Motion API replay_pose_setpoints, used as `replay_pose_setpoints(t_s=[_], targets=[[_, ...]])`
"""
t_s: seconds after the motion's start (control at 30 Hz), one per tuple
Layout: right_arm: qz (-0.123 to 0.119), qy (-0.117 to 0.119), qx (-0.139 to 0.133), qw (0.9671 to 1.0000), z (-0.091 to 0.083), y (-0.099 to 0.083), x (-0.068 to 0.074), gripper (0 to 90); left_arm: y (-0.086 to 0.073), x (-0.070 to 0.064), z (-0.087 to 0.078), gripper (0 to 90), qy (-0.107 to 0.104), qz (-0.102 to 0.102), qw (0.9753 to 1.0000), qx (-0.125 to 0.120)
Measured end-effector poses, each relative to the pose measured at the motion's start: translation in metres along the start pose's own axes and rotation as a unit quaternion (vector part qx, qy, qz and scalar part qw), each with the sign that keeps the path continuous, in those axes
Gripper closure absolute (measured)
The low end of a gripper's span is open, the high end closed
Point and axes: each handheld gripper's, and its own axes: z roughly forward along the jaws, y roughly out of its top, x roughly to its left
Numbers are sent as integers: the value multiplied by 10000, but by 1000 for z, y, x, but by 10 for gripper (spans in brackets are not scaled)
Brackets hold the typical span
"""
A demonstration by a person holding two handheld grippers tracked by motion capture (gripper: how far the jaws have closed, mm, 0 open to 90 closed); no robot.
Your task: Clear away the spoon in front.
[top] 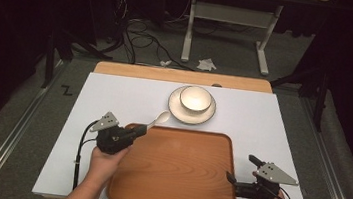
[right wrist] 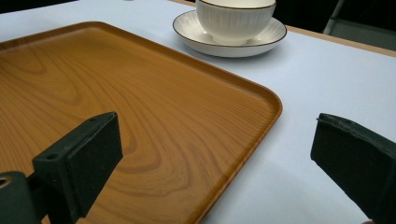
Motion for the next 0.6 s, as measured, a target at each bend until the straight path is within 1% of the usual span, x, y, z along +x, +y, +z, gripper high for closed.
replay_pose_setpoints(t_s=[0.03,0.17,0.2,0.23,0.37,0.4,0.5,0.53,0.57,0.6], targets=[[-27,13,-9,10000,0,0,0,33,-4,1,-5,857,-1,-12,10000,-4],[-55,13,-13,10000,1,0,1,33,-13,3,-15,857,25,-30,10000,-18],[-62,15,-11,10000,1,0,1,33,-13,3,-15,857,25,-30,10000,-18],[-66,12,-9,10000,1,0,1,33,-18,4,-21,857,33,-51,10000,-25],[-54,1,12,10000,1,0,2,33,-28,6,-31,857,38,-40,10000,-34],[-55,0,16,10000,1,0,2,33,-31,5,-33,857,42,-58,10000,-35],[-77,6,18,10000,1,0,2,33,-38,6,-41,857,33,-19,10000,-20],[-77,6,18,10000,1,0,2,33,-38,6,-41,857,33,-19,10000,-20],[-77,2,23,10000,1,0,2,33,-42,7,-45,857,36,-34,10000,-9],[-77,2,23,10000,1,0,2,33,-42,7,-45,857,36,-34,10000,-9]])
